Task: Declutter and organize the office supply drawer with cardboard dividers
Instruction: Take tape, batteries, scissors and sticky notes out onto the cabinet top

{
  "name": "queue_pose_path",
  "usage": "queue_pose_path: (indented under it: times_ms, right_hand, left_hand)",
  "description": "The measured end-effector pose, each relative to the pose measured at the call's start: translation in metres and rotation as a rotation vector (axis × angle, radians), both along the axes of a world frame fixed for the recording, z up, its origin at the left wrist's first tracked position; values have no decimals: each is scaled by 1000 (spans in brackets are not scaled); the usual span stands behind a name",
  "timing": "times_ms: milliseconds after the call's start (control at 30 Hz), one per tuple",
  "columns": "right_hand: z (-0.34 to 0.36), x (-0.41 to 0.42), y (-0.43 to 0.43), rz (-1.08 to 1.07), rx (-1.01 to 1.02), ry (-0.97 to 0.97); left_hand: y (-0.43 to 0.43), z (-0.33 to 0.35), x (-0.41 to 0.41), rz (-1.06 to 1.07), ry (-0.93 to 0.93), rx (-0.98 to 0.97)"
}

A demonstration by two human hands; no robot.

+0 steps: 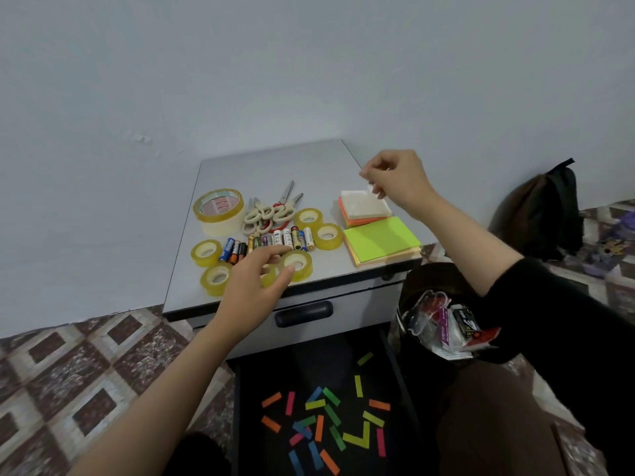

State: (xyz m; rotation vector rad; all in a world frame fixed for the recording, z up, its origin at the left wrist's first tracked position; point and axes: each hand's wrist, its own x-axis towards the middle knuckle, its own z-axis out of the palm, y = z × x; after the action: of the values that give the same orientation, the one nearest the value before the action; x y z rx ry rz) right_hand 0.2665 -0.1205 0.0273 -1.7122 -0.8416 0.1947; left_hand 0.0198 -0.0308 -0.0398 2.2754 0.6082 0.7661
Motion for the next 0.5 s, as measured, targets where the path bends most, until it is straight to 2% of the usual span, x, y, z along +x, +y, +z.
queue_pose_path:
  times_ms: [200, 367, 500]
  right_hand:
    - [-44, -74, -47, 208, -61, 115]
    - [-94, -120, -76, 306, -170, 172]
    - [-134, -142, -86, 374, -308, 182]
  left_hand:
    - [-34, -17, -40, 5, 10, -67]
    - [-60, -55, -78, 9, 122, -107]
    - [-66, -94, -102, 31, 283, -146]
